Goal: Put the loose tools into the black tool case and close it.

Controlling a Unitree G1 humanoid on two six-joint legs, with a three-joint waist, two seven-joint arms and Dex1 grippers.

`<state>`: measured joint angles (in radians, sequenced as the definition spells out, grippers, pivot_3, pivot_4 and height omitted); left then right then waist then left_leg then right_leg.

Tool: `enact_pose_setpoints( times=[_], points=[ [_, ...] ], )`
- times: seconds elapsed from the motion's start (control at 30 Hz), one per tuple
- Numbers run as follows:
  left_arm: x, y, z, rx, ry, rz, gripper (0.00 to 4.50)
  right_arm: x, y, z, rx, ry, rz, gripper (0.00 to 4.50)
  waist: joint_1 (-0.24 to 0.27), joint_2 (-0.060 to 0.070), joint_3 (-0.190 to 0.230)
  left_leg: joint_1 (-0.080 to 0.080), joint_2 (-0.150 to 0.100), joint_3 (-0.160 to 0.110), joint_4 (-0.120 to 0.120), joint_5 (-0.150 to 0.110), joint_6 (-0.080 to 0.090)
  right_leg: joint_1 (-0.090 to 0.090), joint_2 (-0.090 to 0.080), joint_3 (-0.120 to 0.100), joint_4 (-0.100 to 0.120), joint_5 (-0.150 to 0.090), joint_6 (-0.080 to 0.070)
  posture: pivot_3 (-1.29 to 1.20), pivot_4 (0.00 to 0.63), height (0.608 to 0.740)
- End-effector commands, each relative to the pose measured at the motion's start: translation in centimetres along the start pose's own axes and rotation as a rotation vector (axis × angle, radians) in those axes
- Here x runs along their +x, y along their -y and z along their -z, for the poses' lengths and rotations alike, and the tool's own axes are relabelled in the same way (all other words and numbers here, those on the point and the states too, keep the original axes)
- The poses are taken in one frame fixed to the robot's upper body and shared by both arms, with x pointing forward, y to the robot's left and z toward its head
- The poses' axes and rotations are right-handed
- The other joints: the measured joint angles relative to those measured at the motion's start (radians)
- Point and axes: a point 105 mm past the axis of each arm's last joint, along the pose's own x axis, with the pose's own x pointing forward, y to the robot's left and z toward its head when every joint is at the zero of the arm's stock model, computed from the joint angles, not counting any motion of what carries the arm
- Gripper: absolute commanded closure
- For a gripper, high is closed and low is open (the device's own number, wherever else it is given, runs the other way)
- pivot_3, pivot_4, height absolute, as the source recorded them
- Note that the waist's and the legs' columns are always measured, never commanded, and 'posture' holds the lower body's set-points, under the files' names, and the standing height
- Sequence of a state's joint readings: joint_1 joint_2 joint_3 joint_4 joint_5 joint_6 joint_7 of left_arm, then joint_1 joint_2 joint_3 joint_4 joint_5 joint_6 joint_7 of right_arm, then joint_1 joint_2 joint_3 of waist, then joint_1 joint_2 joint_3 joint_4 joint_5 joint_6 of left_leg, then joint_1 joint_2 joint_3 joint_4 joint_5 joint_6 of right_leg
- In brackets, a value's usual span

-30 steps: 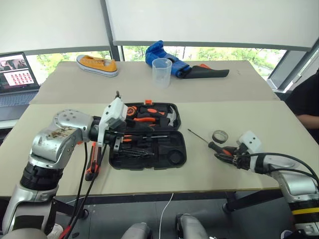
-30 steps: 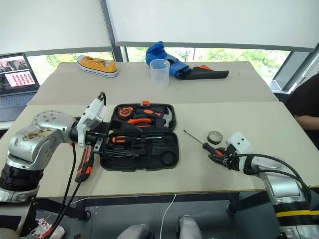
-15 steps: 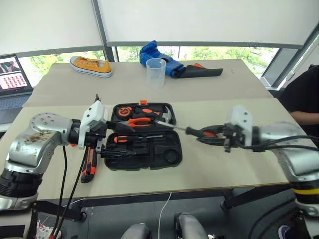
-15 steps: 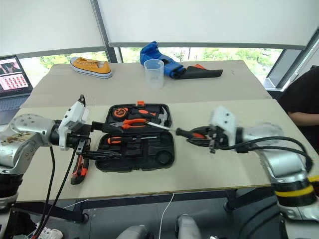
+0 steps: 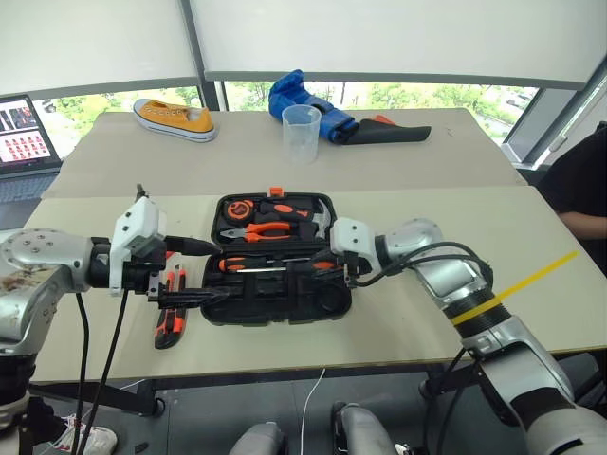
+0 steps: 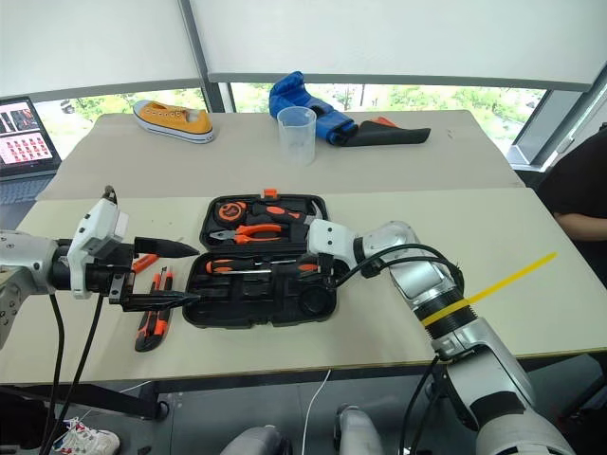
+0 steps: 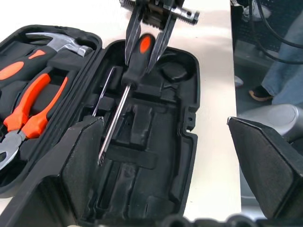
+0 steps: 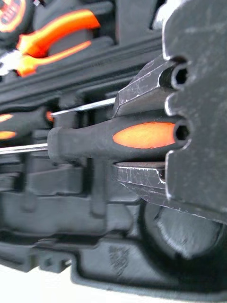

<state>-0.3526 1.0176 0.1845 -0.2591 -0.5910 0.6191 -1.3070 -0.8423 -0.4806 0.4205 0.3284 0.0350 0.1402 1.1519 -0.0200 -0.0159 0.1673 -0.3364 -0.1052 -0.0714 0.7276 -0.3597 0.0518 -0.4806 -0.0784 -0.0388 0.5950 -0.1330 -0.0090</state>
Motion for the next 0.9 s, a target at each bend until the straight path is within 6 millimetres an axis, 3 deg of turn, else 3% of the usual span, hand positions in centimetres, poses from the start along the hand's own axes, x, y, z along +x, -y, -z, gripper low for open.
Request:
enact_pose_setpoints(
  times=[0.03, 0.23, 0.3, 0.4, 0.53, 0.57, 0.6, 0.67, 0.9],
  points=[
    [-0.6, 0.0, -1.2, 0.046, 0.013, -0.026, 0.00, -0.4, 0.7, -0.7, -0.052, 0.018, 0.021, 3.46, -0.004, 0.000, 0.000, 0.000, 0.000, 0.000, 0.000, 0.000, 0.000, 0.000, 0.000, 0.000, 0.000, 0.000, 0.000, 0.00, 0.150, 0.724],
    [-0.3, -0.2, -1.3, 0.051, 0.018, -0.024, 0.00, -0.1, 0.8, -0.7, -0.042, 0.025, 0.025, 3.46, -0.012, 0.000, 0.000, 0.001, 0.001, 0.000, 0.000, 0.001, -0.003, 0.000, 0.000, 0.001, 0.000, 0.001, -0.003, 0.00, 0.150, 0.724],
    [-0.1, -0.3, -1.3, 0.054, 0.019, -0.023, 0.00, 0.0, 0.9, -1.0, -0.027, 0.037, 0.038, 2.42, -0.013, 0.000, 0.000, 0.001, 0.001, 0.000, 0.000, 0.001, -0.003, 0.000, 0.000, 0.001, 0.000, 0.001, -0.003, 0.00, 0.150, 0.724],
    [0.0, -0.4, -1.3, 0.055, 0.023, -0.019, 0.00, -0.3, 1.3, -2.0, 0.017, 0.085, 0.056, 1.57, -0.014, 0.000, 0.000, 0.001, 0.002, 0.000, 0.001, 0.001, -0.003, 0.000, 0.000, 0.001, 0.000, 0.001, -0.004, 0.00, 0.150, 0.724],
    [0.3, -0.4, -1.2, 0.054, 0.026, -0.011, 0.00, -0.6, 1.8, -3.2, 0.066, 0.138, 0.085, 0.09, -0.015, 0.000, 0.000, 0.001, 0.002, 0.000, 0.001, 0.001, -0.003, -0.001, 0.000, 0.002, 0.000, 0.002, -0.004, 0.00, 0.150, 0.724],
    [0.3, -0.4, -1.2, 0.054, 0.027, -0.010, 0.00, -0.7, 1.8, -3.4, 0.078, 0.147, 0.090, 0.03, -0.016, 0.000, 0.000, 0.001, 0.002, 0.000, 0.001, 0.001, -0.003, -0.001, 0.000, 0.002, 0.000, 0.002, -0.004, 0.00, 0.150, 0.724],
    [0.4, -0.4, -1.2, 0.053, 0.027, -0.009, 0.00, -0.7, 1.9, -3.5, 0.088, 0.154, 0.092, 0.03, -0.016, 0.000, 0.000, 0.001, 0.002, 0.000, 0.001, 0.001, -0.003, -0.001, 0.000, 0.001, 0.000, 0.002, -0.004, 0.00, 0.150, 0.724],
    [0.5, -0.5, -1.1, 0.053, 0.027, -0.008, 0.00, -0.6, 1.9, -3.7, 0.101, 0.166, 0.094, 0.45, -0.016, 0.000, 0.000, 0.001, 0.002, 0.000, 0.001, 0.001, -0.003, -0.002, 0.000, 0.001, 0.000, 0.002, -0.004, 0.00, 0.150, 0.724],
    [0.7, -0.6, -0.7, 0.050, 0.020, -0.006, 0.00, 0.8, 1.5, -4.1, 0.111, 0.176, 0.068, 2.75, -0.019, 0.000, 0.000, 0.001, 0.002, 0.000, 0.001, 0.001, -0.003, -0.002, 0.001, 0.001, 0.001, 0.002, -0.004, 0.00, 0.150, 0.724]
  ],
)
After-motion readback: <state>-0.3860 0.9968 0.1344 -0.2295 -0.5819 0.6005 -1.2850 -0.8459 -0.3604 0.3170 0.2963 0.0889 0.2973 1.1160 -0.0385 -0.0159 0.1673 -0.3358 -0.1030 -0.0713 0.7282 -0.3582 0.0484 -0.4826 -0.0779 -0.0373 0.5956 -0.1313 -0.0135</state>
